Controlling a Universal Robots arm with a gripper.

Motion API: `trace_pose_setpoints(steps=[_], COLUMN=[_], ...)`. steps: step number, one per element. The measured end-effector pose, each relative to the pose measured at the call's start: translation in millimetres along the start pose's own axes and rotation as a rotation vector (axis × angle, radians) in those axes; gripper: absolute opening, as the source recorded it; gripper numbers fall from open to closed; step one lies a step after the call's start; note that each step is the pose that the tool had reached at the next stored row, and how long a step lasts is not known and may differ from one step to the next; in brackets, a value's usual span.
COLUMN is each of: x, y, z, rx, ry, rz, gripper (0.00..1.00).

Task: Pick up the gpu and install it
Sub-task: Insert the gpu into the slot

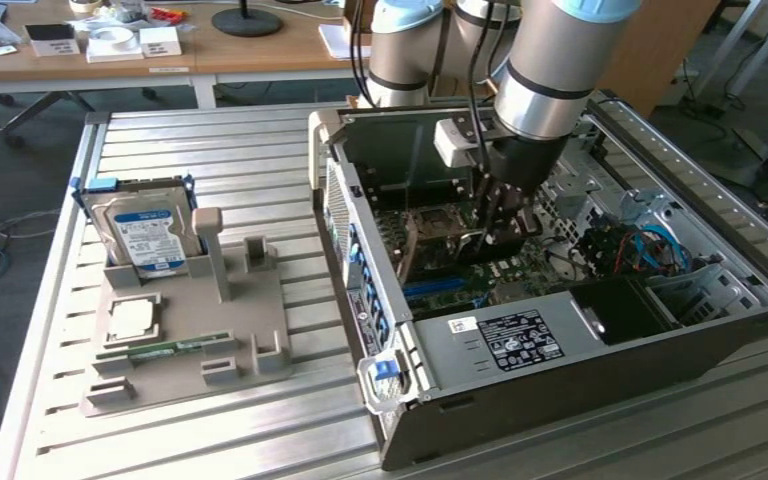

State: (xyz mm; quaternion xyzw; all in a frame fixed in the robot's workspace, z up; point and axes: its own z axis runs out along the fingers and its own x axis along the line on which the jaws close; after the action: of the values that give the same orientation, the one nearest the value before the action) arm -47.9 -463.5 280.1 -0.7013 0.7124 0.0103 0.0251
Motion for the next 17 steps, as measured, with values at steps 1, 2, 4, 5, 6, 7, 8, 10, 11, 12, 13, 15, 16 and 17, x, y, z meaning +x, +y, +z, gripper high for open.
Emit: trace_pose_setpoints(steps=[1, 2, 4, 5, 6, 7, 8, 10, 11, 12, 13, 15, 16, 17], x=[0.0, 0.0, 0.0, 0.1, 0.1, 0.2, 0.3, 0.4, 0.5, 0.5, 0.5, 0.5, 0.6, 0.9], y=[1.2, 2.2, 3.8, 4.6, 4.9, 5.0, 5.3, 6.3, 7.1, 8.6, 10.1, 12.4, 12.7, 12.9], z=[0.2, 0.2, 0.3, 0.3, 0.4, 1.0, 1.9, 3.7, 4.2, 4.4, 4.5, 4.7, 4.7, 4.7], rx=[0.0000, 0.0000, 0.0000, 0.0000, 0.0000, 0.0000, 0.0000, 0.0000, 0.0000, -0.0001, 0.0000, 0.0000, 0.0000, -0.0001], ry=[0.0000, 0.0000, -0.0001, 0.0000, 0.0003, 0.0002, 0.0003, 0.0004, 0.0004, 0.0004, 0.0003, 0.0004, 0.0006, 0.0010], rz=[0.000, 0.000, 0.000, 0.000, 0.000, 0.000, 0.000, 0.000, 0.000, 0.000, 0.000, 0.000, 0.000, 0.000], gripper=[0.27, 0.27, 0.27, 0.27, 0.27, 0.27, 0.27, 0.27, 0.27, 0.27, 0.27, 0.27, 0.27, 0.27])
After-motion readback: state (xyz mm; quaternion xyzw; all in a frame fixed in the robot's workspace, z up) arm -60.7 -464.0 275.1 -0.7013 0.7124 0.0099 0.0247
